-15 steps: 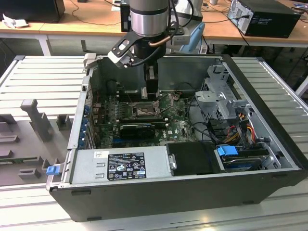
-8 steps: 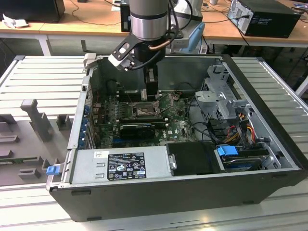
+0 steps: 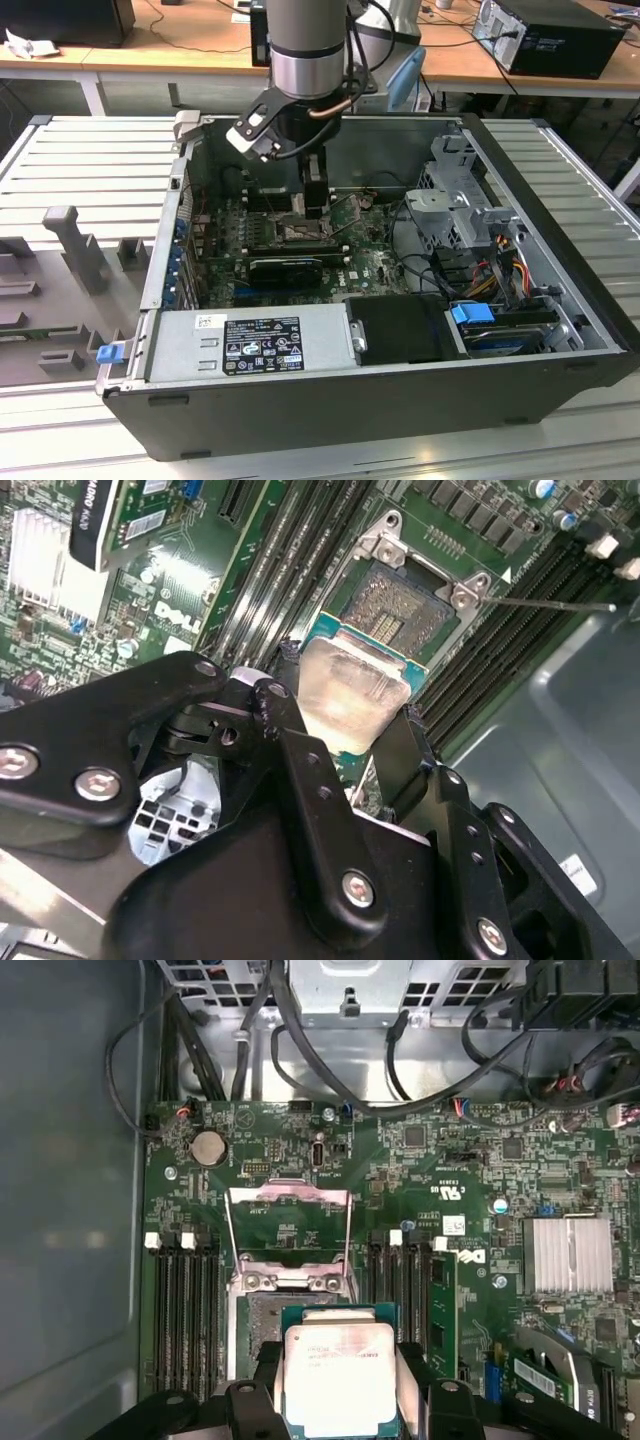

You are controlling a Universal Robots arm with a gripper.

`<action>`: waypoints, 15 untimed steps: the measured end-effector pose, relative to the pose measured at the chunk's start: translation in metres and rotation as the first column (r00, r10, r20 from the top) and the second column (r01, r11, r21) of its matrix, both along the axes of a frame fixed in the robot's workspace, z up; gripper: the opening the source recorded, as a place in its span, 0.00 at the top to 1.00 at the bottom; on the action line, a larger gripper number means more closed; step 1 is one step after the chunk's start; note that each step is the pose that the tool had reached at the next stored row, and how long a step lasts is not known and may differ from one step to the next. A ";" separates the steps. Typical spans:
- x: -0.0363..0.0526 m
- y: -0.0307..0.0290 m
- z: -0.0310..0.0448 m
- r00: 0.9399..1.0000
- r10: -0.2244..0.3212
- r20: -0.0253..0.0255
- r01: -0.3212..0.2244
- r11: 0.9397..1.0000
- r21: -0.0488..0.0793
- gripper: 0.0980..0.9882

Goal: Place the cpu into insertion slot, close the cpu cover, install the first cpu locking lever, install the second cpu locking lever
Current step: 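Place the cpu into insertion slot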

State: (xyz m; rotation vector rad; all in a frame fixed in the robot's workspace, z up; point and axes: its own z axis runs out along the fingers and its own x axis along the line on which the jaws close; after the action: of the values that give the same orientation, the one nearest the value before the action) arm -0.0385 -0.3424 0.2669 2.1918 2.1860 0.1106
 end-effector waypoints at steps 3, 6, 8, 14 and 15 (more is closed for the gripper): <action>-0.0032 0.0001 -0.0078 1.000 0.023 0.000 -0.023 1.000 0.000 0.51; -0.0062 0.0003 -0.0147 1.000 0.031 0.000 -0.031 1.000 0.000 0.51; -0.0062 0.0006 -0.0182 1.000 0.032 0.000 -0.032 1.000 0.000 0.51; -0.0063 0.0052 -0.0286 1.000 0.021 0.000 -0.021 1.000 0.006 0.51; -0.0062 0.0056 -0.0309 1.000 0.009 0.000 -0.009 1.000 0.006 0.51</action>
State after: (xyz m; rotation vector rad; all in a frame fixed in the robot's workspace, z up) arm -0.0447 -0.3368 0.2360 2.1854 2.1984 0.1179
